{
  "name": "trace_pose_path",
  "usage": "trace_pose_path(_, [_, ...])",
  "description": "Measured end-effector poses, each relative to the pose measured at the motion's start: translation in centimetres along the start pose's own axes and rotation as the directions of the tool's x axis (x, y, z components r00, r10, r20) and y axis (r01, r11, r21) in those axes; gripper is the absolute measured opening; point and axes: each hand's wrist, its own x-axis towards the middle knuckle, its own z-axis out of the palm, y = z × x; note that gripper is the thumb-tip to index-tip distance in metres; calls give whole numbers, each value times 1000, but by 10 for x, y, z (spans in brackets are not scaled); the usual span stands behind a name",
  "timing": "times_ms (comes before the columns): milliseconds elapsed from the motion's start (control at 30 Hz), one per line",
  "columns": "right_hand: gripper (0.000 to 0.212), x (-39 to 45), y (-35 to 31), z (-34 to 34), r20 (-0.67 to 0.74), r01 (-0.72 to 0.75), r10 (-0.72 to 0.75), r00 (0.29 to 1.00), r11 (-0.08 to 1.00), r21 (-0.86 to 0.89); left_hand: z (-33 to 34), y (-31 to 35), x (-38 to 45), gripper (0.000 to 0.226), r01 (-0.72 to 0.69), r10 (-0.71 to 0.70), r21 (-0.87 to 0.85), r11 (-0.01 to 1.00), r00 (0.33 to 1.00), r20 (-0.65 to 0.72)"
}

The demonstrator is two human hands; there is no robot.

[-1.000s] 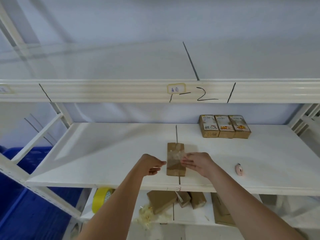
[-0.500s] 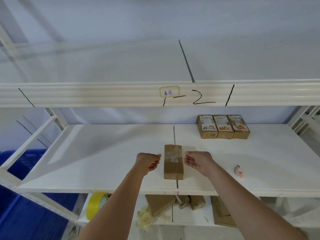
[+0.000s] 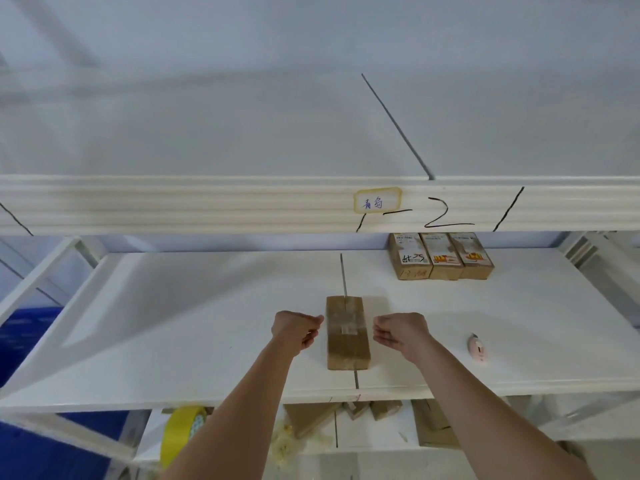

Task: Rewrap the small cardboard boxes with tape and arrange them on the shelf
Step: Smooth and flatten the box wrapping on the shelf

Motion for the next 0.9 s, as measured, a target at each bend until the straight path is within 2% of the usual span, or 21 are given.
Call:
trace_pose_path(100, [15, 5, 2, 2, -19, 12, -13, 1000, 1000, -24, 2, -4, 3, 22, -4, 5, 16, 1000, 998, -57])
trace_pose_path(200, [15, 10, -1, 5, -2, -40, 40, 999, 999, -36, 3, -7, 2, 20, 6, -6, 7, 1000, 994, -108])
trace_pose_path(400, [18, 20, -4, 9, -79, -91, 83, 993, 990, -108, 7, -9, 1, 22, 27, -25, 12, 1000, 989, -147])
trace_pose_path(567, [15, 24, -2, 1, -28, -104, 101, 994, 990, -99, 10, -10, 2, 22, 25, -21, 23, 999, 986, -168])
trace_pose_path(900, [10, 32, 8, 3, -88, -81, 70, 994, 989, -126, 15, -18, 11, 22, 7, 16, 108, 994, 979, -204])
